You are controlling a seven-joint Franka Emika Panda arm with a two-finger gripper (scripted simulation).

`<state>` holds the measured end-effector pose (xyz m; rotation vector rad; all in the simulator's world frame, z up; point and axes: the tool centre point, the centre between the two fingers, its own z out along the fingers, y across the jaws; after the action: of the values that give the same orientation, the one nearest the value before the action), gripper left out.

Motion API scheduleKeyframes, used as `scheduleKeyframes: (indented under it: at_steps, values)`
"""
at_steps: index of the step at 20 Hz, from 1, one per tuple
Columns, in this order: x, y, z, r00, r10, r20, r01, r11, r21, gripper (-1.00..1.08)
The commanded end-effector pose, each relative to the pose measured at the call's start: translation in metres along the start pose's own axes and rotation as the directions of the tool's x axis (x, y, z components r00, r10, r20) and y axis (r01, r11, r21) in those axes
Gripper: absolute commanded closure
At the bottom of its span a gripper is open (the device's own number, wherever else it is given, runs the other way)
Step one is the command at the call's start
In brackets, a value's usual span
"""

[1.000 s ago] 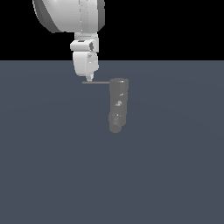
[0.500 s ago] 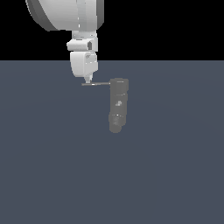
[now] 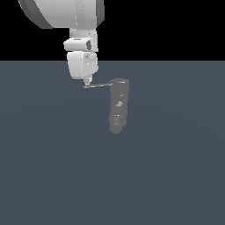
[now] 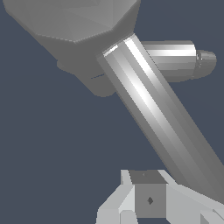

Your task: Turn on the faucet by rotating a designated handle.

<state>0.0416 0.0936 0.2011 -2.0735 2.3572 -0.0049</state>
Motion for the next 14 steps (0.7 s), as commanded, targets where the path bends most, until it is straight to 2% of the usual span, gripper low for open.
scheduleKeyframes:
  at_steps: [1, 4, 14]
  values:
    - [-0.005, 0.011, 0.0, 1.0, -0.008, 0.0, 0.008, 1.0, -0.004, 1.08]
    - [0.0, 0.008, 0.0, 1.0, -0.001, 0.0, 0.001, 1.0, -0.001, 1.08]
    - [0.021, 0.032, 0.0, 1.0, -0.003, 0.0, 0.003, 1.0, -0.001, 1.08]
